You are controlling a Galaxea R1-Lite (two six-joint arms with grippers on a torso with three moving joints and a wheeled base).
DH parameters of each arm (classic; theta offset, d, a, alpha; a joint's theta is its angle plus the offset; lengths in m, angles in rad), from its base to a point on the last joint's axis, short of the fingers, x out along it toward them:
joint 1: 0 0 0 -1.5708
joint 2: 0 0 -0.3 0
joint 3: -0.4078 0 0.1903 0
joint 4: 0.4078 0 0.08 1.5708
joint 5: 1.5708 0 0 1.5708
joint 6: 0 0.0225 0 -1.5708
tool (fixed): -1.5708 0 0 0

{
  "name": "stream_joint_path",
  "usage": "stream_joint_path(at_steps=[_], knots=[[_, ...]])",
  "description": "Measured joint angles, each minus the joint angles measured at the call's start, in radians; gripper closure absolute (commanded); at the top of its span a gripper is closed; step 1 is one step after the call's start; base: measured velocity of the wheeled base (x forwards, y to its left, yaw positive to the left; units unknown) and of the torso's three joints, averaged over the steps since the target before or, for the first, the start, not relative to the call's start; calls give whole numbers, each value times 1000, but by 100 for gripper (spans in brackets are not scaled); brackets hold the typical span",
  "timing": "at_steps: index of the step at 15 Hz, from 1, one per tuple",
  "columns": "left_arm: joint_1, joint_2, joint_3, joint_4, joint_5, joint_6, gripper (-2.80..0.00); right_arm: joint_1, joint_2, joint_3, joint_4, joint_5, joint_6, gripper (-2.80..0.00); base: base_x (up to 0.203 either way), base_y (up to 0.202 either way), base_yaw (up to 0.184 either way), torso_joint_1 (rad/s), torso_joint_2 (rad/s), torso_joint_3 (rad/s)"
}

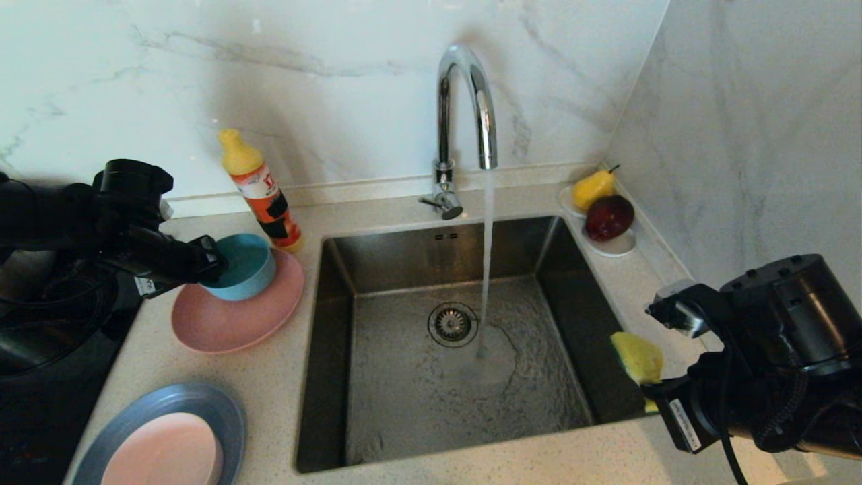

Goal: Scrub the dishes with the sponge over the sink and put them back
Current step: Pick up a bowl and the sponge

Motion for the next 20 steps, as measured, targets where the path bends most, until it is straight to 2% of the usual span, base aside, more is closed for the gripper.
stream_joint_path(at_steps=[12, 14, 16, 20], knots=[[129, -15, 25, 3, -4, 94, 0, 14, 5, -2, 0, 1, 3, 0, 0, 0, 0, 0, 0, 0], [148, -18, 26, 3, -7, 99, 0, 15, 11, -3, -1, -1, 26, 0, 0, 0, 0, 0, 0, 0], [160, -32, 28, 4, -27, 94, 0, 15, 15, -5, -1, -2, 31, 0, 0, 0, 0, 0, 0, 0], [167, -129, 20, 52, -115, 77, 0, 15, 17, -7, -1, -2, 30, 0, 0, 0, 0, 0, 0, 0]])
